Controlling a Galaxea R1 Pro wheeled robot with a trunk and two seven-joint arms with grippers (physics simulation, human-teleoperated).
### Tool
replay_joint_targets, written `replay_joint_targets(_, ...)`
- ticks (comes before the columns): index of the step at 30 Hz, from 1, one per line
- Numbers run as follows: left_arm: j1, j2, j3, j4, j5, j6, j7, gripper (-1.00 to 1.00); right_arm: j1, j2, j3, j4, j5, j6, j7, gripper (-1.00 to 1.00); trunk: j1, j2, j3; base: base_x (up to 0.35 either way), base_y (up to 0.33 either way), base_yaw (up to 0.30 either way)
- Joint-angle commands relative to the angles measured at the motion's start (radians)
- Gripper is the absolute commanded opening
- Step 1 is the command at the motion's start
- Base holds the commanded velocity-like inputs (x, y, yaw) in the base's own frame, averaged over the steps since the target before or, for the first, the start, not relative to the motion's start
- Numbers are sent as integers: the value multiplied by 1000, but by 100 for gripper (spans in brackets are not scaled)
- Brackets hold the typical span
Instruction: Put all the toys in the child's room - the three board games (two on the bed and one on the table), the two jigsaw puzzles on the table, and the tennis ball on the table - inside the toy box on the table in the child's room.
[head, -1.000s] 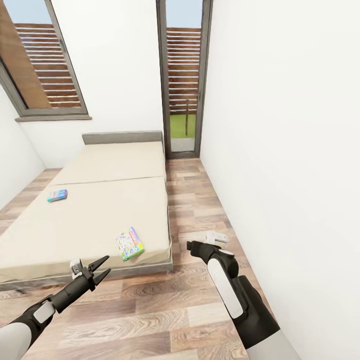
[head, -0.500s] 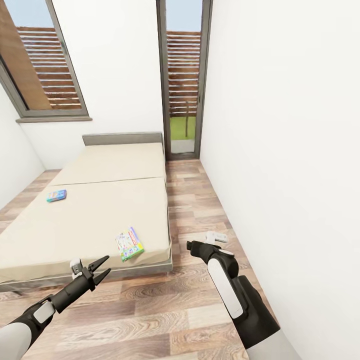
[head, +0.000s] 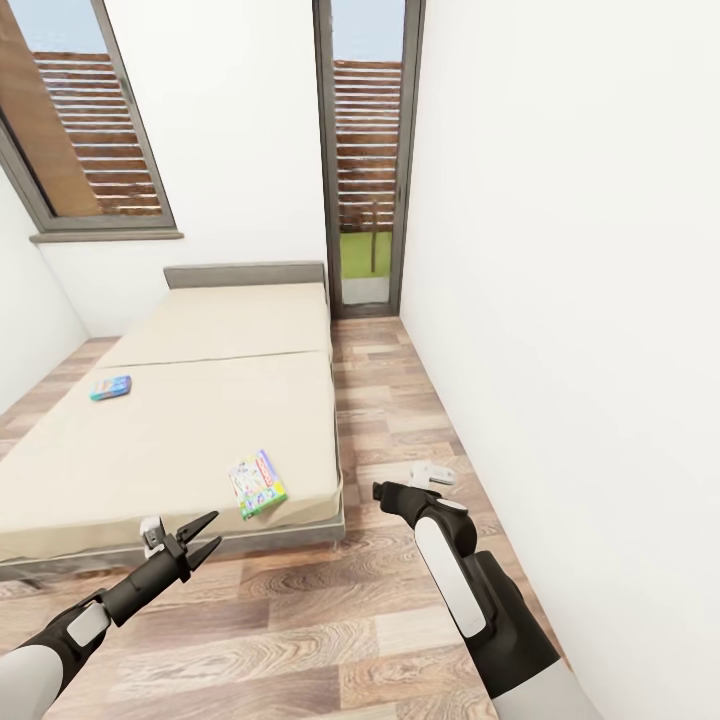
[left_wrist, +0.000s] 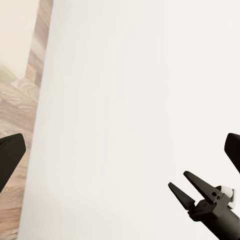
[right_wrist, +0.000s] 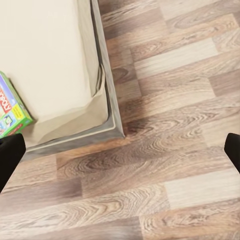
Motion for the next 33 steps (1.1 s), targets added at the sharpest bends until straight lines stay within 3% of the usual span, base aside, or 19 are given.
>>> replay_joint_targets(1,-1,0,-5,0,8,11,-3,100,-1,0,1,-1,-10,1,-10,100,4,-8,-4,0,0,0)
replay_joint_targets(33,-1,-9,-5,0,10,7,-12,100,-1,0,7,-1,-9,0,-10,100,127,-232,-104,0,0,0)
